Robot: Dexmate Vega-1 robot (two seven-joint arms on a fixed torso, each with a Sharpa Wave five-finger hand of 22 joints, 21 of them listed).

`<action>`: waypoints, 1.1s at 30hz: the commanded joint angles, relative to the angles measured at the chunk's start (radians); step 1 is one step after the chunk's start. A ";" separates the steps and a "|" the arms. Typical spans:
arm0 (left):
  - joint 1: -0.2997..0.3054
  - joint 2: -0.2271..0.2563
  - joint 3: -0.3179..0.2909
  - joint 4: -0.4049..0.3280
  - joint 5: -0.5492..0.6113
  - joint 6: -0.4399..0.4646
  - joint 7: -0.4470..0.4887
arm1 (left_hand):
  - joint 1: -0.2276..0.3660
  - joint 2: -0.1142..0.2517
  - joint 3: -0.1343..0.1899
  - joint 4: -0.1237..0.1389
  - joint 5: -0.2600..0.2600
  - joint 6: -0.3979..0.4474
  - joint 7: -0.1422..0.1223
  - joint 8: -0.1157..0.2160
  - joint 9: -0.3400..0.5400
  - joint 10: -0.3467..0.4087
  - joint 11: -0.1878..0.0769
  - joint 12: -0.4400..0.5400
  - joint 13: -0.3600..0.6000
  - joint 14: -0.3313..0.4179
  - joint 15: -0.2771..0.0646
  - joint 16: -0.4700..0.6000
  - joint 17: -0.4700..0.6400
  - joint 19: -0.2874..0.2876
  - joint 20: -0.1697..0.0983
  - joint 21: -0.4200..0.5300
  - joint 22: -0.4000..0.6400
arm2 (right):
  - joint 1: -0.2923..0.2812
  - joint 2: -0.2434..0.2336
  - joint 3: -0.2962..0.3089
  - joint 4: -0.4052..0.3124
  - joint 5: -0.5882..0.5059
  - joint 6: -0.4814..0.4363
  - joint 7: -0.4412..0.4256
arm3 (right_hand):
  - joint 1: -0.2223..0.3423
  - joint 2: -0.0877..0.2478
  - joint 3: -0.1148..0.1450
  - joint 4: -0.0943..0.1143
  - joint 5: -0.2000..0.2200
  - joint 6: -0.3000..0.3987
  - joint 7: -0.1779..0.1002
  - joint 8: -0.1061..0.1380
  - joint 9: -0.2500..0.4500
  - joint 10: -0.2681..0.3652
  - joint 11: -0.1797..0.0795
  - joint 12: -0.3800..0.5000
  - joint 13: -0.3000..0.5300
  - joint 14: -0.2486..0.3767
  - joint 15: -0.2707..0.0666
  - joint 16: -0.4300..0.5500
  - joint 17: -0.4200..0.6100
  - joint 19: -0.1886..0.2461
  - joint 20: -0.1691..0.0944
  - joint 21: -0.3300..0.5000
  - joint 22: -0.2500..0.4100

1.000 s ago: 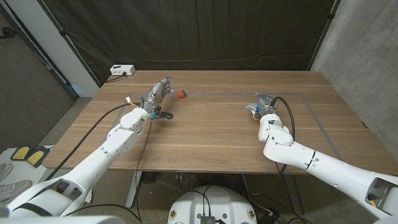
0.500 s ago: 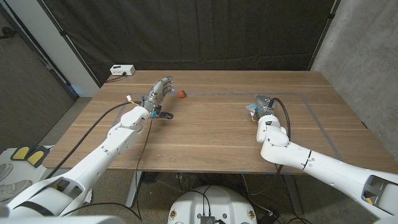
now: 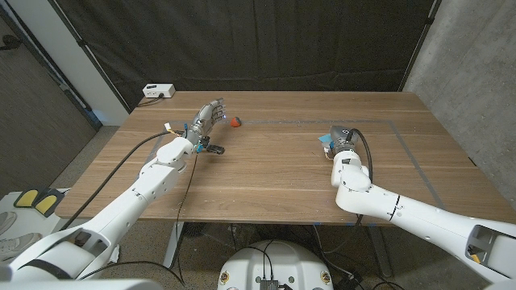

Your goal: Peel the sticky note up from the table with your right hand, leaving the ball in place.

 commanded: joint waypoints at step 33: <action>0.029 0.016 -0.011 -0.051 -0.012 0.004 0.010 | -0.043 -0.012 -0.018 0.027 -0.007 0.011 0.003 -0.004 0.003 0.004 0.010 -0.007 0.002 -0.004 0.008 -0.001 0.007 0.004 0.002 -0.008 0.004 | -0.044 0.091 0.048 0.213 -0.012 0.136 -0.227 | 0.161 0.007 -0.037 0.026 0.031 0.292 -0.061 0.072 0.001 0.251 -0.070 0.072 0.011 0.222 -0.141 0.111 0.075 0.140 -0.044 0.038 0.009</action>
